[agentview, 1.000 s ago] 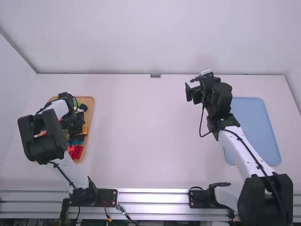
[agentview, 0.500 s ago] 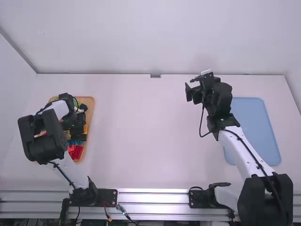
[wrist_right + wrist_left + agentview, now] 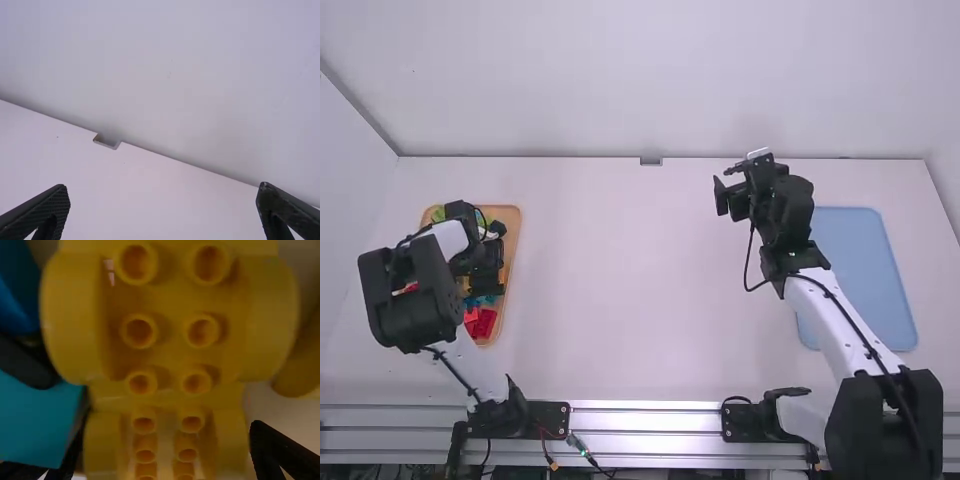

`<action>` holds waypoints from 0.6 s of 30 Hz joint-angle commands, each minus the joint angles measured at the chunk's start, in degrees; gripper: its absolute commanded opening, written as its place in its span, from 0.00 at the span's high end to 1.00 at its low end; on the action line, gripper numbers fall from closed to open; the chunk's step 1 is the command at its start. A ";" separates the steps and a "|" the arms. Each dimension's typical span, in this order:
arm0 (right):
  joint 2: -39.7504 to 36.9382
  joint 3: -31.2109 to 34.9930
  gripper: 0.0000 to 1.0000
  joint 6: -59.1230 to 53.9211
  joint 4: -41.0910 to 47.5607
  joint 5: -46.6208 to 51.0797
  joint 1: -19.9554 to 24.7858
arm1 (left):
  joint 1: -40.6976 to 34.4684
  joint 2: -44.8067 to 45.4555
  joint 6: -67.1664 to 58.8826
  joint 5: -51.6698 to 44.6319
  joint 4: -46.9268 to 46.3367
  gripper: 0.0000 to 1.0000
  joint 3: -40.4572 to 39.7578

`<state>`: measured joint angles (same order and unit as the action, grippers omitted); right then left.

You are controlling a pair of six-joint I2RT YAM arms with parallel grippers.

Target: Assemble lego blocks to make yellow taxi

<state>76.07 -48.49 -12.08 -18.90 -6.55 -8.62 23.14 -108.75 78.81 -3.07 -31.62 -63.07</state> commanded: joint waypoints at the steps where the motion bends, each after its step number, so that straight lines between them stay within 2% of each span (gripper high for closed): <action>1: 0.44 -2.01 0.01 0.33 -0.07 -0.04 -0.11 | 0.44 -1.95 -3.72 -0.48 0.59 0.09 -0.22; 3: 0.44 -2.01 0.01 0.31 -0.07 -0.04 -0.11 | 0.55 -1.95 -3.67 0.20 -0.07 0.08 -0.72; 4: 0.44 -2.01 0.01 0.31 -0.07 -0.04 -0.11 | 0.35 -1.95 -3.65 1.11 -0.28 0.04 -1.05; 9: 0.44 -2.01 0.01 0.31 -0.04 -0.07 -0.11 | 0.31 -1.95 -5.40 2.34 -0.48 0.01 -1.01; 18: 0.44 -2.01 0.01 0.33 0.00 -0.07 -0.11 | 0.48 -1.95 -10.40 5.68 1.88 0.01 -1.03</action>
<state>76.07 -48.49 -12.05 -18.90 -6.61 -8.62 23.31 -109.10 72.12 -0.51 -30.92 -63.92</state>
